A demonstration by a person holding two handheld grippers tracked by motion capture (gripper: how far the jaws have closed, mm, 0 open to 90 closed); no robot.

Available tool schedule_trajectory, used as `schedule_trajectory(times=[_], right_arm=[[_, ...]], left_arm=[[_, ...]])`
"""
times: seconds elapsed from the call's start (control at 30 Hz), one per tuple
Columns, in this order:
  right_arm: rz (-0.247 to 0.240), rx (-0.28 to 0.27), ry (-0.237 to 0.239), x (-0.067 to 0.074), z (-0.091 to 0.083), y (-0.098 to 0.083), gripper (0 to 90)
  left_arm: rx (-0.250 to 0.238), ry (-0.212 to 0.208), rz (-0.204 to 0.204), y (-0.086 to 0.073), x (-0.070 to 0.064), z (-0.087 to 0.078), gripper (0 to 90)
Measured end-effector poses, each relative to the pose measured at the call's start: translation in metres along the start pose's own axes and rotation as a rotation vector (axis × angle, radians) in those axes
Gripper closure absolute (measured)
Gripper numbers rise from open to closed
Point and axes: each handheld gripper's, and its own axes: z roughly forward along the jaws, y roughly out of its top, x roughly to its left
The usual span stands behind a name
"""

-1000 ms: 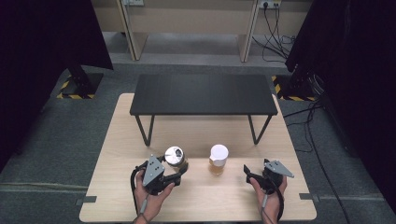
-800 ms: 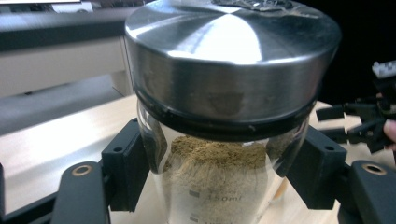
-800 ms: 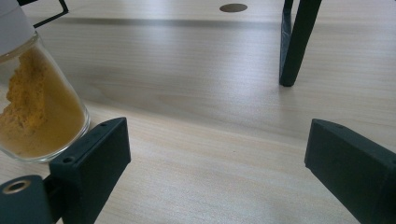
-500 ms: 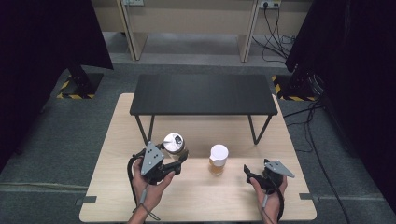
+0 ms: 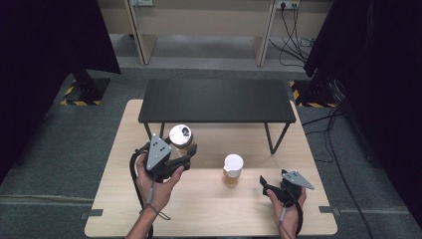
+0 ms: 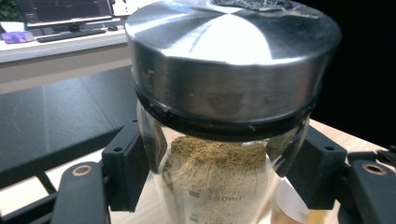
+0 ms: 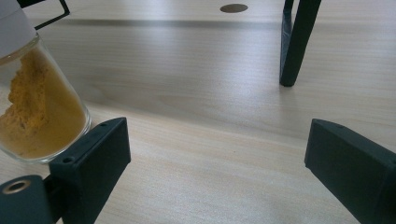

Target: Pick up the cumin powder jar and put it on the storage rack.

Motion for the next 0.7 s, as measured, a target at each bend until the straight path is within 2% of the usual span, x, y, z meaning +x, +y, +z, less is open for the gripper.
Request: schedule_trajectory(times=[0.33,0.43,0.7], right_arm=[[0.005,-0.001,0.005,-0.001,0.0,0.0,7.0],[0.005,-0.002,0.006,-0.001,0.0,0.0,7.0],[0.004,-0.004,0.007,-0.002,0.0,-0.001,7.0]], left_arm=[[0.028,0.047,0.001,0.024,0.005,0.018,30.3],[0.035,0.058,0.013,0.031,0.006,0.024,30.3],[0.037,0.08,0.012,0.043,0.01,0.041,30.3]])
